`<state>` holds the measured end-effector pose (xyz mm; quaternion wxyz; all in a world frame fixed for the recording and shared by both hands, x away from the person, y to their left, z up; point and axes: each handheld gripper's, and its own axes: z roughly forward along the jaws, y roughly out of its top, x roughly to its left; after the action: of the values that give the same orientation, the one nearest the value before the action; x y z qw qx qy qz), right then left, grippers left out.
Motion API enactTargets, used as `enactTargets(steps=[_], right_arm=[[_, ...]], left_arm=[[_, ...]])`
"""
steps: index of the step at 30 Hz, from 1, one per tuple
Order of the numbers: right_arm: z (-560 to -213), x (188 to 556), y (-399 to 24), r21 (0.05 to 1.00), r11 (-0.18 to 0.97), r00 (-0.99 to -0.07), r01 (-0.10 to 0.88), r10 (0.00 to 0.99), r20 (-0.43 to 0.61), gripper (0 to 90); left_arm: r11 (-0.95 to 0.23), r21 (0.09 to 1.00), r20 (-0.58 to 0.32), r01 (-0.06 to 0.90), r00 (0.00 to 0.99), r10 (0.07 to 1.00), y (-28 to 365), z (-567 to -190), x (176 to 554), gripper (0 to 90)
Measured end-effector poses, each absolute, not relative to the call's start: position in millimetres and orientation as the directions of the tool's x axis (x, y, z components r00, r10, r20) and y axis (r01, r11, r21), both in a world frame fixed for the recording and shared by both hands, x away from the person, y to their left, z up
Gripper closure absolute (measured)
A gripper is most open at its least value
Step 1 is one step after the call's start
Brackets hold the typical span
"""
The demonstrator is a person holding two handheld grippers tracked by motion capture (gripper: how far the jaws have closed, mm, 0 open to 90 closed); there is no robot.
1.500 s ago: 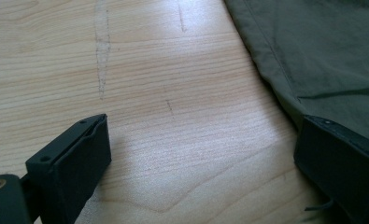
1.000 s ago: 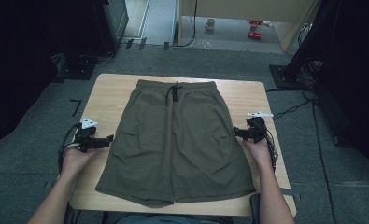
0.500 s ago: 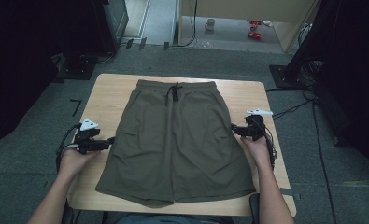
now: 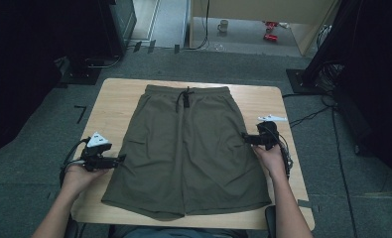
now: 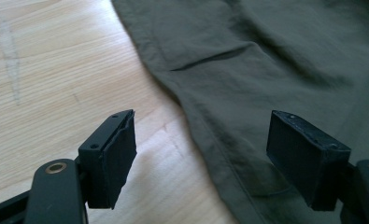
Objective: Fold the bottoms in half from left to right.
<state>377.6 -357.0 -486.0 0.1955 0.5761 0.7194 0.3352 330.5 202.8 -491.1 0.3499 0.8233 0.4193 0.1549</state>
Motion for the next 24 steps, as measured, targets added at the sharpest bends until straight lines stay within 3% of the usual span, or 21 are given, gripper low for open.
enactTargets(steps=[8, 11, 24], right_arm=[[-484, 377, -348, 0.707, 0.127, -0.286, 0.695, 0.952, 0.11, 21.5], [-484, 377, -346, 0.706, 0.129, -0.292, 0.696, 0.95, 0.114, 21.5], [-482, 376, -329, 0.712, 0.153, -0.329, 0.685, 0.937, 0.115, 22.0]], left_arm=[[-0.405, 0.703, -0.056, 0.585, 0.612, 0.788, 205, -493, 318, 25.0], [-0.406, 0.704, -0.06, 0.583, 0.618, 0.784, 206, -493, 315, 30.5], [-0.436, 0.686, -0.066, 0.583, 0.646, 0.761, 204, -499, 294, 30.0]])
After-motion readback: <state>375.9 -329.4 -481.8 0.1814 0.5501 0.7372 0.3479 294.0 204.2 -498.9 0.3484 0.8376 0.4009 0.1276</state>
